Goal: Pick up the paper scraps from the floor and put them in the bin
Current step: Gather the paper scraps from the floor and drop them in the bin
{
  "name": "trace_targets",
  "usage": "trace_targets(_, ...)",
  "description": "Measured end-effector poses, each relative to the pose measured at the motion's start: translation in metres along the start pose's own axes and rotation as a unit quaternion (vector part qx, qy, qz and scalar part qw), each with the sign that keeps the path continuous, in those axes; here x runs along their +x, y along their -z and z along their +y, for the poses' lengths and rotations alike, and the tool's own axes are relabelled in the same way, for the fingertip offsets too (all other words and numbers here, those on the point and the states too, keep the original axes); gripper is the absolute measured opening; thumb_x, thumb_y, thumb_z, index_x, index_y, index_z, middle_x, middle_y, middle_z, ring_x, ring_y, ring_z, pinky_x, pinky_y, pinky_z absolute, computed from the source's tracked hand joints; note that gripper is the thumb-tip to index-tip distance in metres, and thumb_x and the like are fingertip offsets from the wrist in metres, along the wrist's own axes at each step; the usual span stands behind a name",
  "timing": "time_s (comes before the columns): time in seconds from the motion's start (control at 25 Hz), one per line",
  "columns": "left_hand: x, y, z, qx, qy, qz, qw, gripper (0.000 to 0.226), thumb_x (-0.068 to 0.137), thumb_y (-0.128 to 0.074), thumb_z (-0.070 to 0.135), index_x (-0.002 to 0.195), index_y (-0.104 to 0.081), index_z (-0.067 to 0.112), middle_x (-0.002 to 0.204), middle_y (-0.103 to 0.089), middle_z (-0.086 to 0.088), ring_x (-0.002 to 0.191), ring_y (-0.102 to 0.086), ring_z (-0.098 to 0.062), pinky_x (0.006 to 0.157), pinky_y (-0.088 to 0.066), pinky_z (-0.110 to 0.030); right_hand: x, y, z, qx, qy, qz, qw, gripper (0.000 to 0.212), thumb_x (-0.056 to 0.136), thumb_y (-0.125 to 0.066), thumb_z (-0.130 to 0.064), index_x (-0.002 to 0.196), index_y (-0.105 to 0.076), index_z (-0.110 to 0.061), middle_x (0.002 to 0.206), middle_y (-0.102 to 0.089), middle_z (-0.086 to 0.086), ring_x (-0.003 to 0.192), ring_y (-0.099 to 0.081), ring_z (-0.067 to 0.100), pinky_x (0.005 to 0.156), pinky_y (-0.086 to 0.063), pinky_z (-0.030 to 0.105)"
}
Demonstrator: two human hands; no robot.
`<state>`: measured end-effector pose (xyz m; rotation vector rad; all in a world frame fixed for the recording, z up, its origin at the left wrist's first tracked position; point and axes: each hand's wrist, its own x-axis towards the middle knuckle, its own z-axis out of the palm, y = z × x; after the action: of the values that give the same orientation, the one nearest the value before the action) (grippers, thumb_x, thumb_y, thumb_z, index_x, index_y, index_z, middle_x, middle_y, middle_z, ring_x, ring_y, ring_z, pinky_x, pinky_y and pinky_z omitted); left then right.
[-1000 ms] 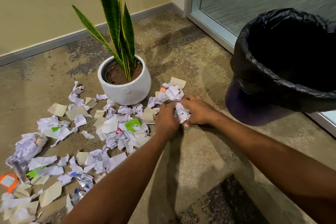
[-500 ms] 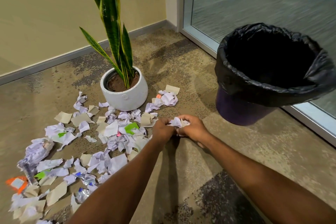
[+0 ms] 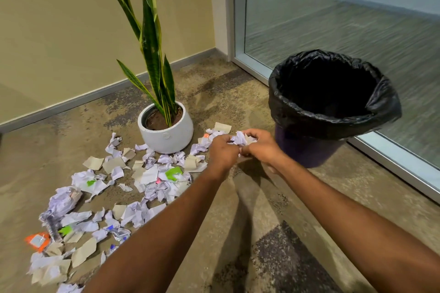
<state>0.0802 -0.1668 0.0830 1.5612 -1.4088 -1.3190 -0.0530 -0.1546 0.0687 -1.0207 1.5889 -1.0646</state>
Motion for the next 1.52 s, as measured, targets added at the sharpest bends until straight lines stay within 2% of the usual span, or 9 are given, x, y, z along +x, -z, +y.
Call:
trace_targets(0.2, -0.006, 0.015, 0.063, 0.048, -0.104, 0.054, 0.992, 0.021, 0.066, -0.067, 0.018, 0.082, -0.080, 0.022, 0.065, -0.072, 0.009, 0.060, -0.061, -0.008, 0.053, -0.046, -0.028, -0.010, 0.008, -0.068, 0.013, 0.085, 0.029, 0.996, 0.047, 0.074, -0.078, 0.015, 0.113, -0.078, -0.010, 0.108, -0.079, 0.017, 0.090, -0.070, 0.021, 0.088, -0.063, 0.060)
trace_targets(0.44, -0.019, 0.007, 0.131, 0.024, -0.155, 0.084, 0.984, 0.021, 0.062, -0.063, 0.018, 0.075, -0.078, 0.022, 0.059, -0.068, 0.009, 0.057, -0.060, -0.009, 0.051, -0.048, -0.025, -0.031, 0.039, -0.129, -0.003, 0.145, 0.106, 0.984, 0.041, 0.065, -0.084, -0.003, 0.101, -0.081, -0.023, 0.092, -0.080, -0.003, 0.092, -0.078, 0.022, 0.081, -0.067, 0.052)
trace_targets(0.6, -0.019, -0.023, 0.161, -0.045, -0.146, 0.010, 0.988, 0.023, 0.066, -0.064, 0.005, 0.081, -0.080, 0.013, 0.079, -0.078, -0.012, 0.072, -0.069, -0.022, 0.075, -0.064, -0.052, -0.038, 0.084, -0.143, 0.027, 0.130, 0.135, 0.982, 0.042, 0.060, -0.078, 0.001, 0.095, -0.080, -0.022, 0.093, -0.081, 0.005, 0.090, -0.080, 0.026, 0.076, -0.068, 0.051)
trace_targets(0.8, -0.018, -0.070, 0.182, -0.146, -0.074, -0.147, 0.976, 0.036, 0.087, -0.061, -0.009, 0.118, -0.073, 0.005, 0.102, -0.080, -0.015, 0.087, -0.075, -0.022, 0.075, -0.065, -0.029, -0.041, 0.143, -0.137, 0.055, 0.089, 0.188, 0.977, 0.029, 0.077, -0.076, 0.009, 0.087, -0.077, -0.018, 0.089, -0.077, 0.011, 0.079, -0.074, 0.025, 0.071, -0.066, 0.044)
trace_targets(1.04, -0.017, -0.097, 0.193, -0.195, 0.006, -0.175, 0.965, 0.047, 0.096, -0.042, -0.010, 0.135, -0.062, 0.007, 0.130, -0.070, -0.021, 0.111, -0.071, -0.032, 0.096, -0.061, -0.044, -0.031, 0.175, -0.120, 0.079, 0.038, 0.229, 0.969, 0.036, 0.081, -0.062, 0.016, 0.099, -0.074, -0.012, 0.101, -0.074, 0.018, 0.076, -0.073, 0.026, 0.074, -0.067, 0.045)
trace_targets(1.16, -0.013, -0.098, 0.194, -0.200, 0.013, -0.180, 0.963, 0.044, 0.098, -0.046, 0.001, 0.139, -0.061, 0.010, 0.125, -0.066, -0.015, 0.112, -0.061, -0.029, 0.093, -0.054, -0.042, -0.025, 0.179, -0.115, 0.085, 0.030, 0.239, 0.967, 0.036, 0.080, -0.069, 0.010, 0.105, -0.073, -0.015, 0.097, -0.074, 0.018, 0.069, -0.070, 0.024, 0.066, -0.064, 0.040)
trace_targets(1.28, -0.008, -0.098, 0.192, -0.219, 0.028, -0.209, 0.953, 0.044, 0.104, -0.049, 0.016, 0.147, -0.054, 0.008, 0.145, -0.058, -0.017, 0.139, -0.050, -0.037, 0.115, -0.046, -0.050, -0.018, 0.179, -0.112, 0.079, 0.038, 0.234, 0.968, 0.041, 0.081, -0.078, -0.002, 0.118, -0.071, -0.017, 0.090, -0.074, 0.008, 0.065, -0.063, 0.016, 0.058, -0.052, 0.030)
trace_targets(1.4, -0.003, -0.097, 0.191, -0.224, 0.024, -0.233, 0.946, 0.051, 0.108, -0.046, 0.023, 0.156, -0.045, 0.009, 0.158, -0.050, -0.020, 0.151, -0.041, -0.040, 0.123, -0.037, -0.054, -0.013, 0.177, -0.110, 0.059, 0.059, 0.246, 0.966, 0.037, 0.082, -0.080, -0.006, 0.117, -0.075, -0.019, 0.103, -0.077, 0.002, 0.096, -0.072, 0.015, 0.077, -0.058, 0.031)
trace_targets(1.52, -0.002, -0.093, 0.190, -0.212, 0.003, -0.236, 0.948, 0.050, 0.109, -0.047, 0.025, 0.156, -0.047, 0.010, 0.149, -0.060, -0.019, 0.141, -0.054, -0.038, 0.119, -0.044, -0.051, -0.013, 0.172, -0.110, 0.039, 0.073, 0.261, 0.962, 0.029, 0.084, -0.078, -0.007, 0.110, -0.078, -0.021, 0.107, -0.078, 0.004, 0.108, -0.074, 0.021, 0.097, -0.060, 0.039)
